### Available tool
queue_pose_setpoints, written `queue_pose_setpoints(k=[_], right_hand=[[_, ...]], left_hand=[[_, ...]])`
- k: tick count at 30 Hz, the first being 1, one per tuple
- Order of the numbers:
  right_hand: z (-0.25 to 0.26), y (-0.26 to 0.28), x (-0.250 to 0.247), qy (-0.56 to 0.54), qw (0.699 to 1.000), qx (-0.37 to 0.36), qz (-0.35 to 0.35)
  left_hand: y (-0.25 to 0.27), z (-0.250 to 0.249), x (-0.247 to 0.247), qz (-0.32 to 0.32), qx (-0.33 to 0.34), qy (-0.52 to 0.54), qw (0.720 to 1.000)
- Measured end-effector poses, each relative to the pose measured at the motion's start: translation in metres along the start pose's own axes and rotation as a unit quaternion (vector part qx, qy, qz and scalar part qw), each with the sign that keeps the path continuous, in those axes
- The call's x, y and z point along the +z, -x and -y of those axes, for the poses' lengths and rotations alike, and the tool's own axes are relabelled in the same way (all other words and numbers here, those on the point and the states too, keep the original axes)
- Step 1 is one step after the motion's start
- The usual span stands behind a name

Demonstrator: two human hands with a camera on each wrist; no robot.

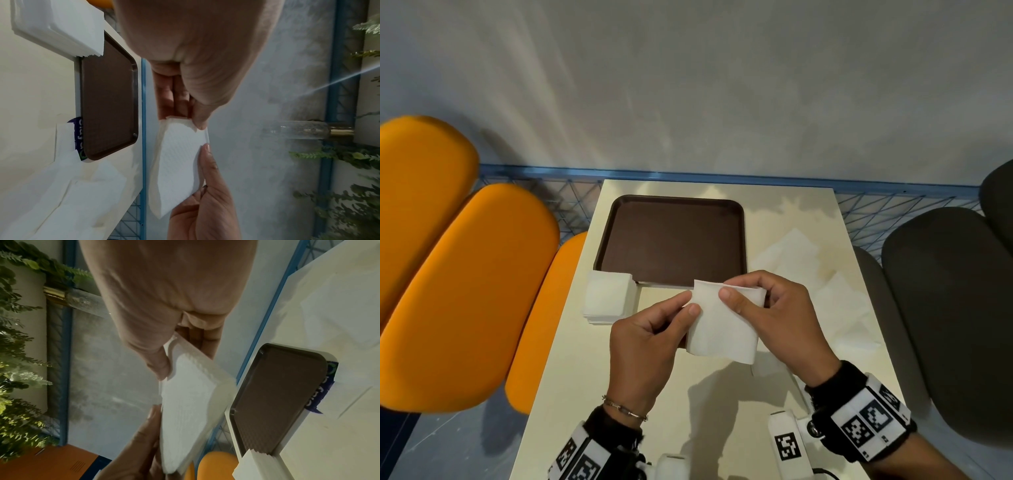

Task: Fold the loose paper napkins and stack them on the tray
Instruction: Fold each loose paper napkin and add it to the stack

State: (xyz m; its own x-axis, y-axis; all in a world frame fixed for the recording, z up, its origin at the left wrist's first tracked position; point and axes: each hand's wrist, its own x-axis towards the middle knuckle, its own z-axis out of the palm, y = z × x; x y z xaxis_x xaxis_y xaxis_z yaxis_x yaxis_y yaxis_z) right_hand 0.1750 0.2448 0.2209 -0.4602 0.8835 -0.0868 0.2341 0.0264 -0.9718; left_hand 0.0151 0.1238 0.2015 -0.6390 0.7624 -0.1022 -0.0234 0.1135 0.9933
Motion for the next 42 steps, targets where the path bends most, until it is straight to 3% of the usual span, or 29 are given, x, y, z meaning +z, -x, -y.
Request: queue_pose_setpoints(k=[11,20,30,42], right_hand=[[-0.001,0.000,0.000,0.002,1.000,-0.006,0.009],[-0.002,0.001,-0.001,0.024,0.999,-0.016,0.030],[-0.004,-0.005,-0.018,-0.063,0.998,0.003,-0.004],[0.004,-0.005,-0.024,-0.018,0.999,-0.012,0.028]], left_hand=[[-0.001,-0.007,0.004,0.019,-0.063,0.045,0.997],[-0.009,-0.002,0.009,0.024,-0.076,0.015,0.997],[-0.013,-0.002,0.008,-0.002,-0.082,0.029,0.996],[-0.014,-0.010,0.015,-0.010,-0.081,0.061,0.995]])
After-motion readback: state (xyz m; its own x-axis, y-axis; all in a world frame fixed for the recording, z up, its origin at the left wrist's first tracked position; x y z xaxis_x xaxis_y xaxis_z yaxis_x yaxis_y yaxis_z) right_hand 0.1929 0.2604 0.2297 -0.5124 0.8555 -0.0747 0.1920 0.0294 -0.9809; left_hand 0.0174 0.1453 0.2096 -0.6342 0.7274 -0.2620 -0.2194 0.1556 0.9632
